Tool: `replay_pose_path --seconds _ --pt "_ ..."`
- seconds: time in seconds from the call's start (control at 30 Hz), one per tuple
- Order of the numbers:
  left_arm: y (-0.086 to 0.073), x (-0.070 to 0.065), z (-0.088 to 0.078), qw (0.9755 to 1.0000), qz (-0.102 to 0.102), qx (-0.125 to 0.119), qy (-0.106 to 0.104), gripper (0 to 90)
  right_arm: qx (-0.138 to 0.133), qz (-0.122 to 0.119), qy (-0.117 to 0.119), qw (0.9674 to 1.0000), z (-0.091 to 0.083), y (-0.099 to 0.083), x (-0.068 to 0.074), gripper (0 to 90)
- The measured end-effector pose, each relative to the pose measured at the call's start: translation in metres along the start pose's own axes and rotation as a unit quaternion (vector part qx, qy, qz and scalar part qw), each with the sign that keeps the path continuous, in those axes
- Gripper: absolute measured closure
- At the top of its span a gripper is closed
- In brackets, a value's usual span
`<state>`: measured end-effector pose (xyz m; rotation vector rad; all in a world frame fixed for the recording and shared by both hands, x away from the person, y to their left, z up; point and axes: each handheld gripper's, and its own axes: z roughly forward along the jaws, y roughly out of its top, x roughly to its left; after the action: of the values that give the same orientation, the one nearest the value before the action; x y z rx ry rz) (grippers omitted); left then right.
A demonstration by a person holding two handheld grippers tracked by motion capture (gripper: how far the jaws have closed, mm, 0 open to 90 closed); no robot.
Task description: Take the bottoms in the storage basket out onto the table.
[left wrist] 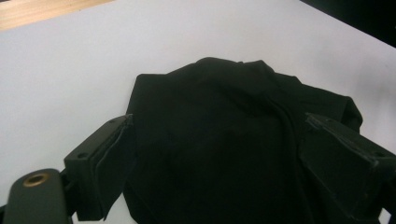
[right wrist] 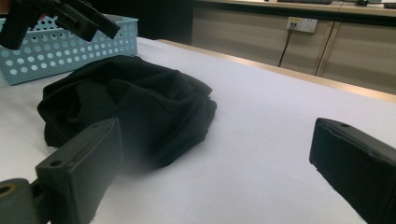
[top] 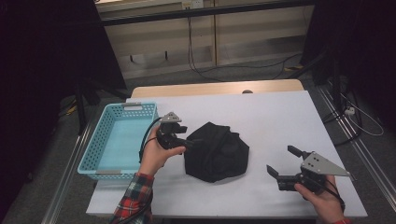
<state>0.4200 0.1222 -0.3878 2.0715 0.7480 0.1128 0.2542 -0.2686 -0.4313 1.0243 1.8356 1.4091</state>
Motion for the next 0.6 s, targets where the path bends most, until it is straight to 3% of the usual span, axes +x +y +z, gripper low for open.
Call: replay_pose_path --seconds 0.6 --pt "-0.003 -0.004 -0.002 1.0000 0.008 -0.003 0.004 10.0 0.005 0.004 0.005 1.0000 0.015 0.005 0.000 2.2"
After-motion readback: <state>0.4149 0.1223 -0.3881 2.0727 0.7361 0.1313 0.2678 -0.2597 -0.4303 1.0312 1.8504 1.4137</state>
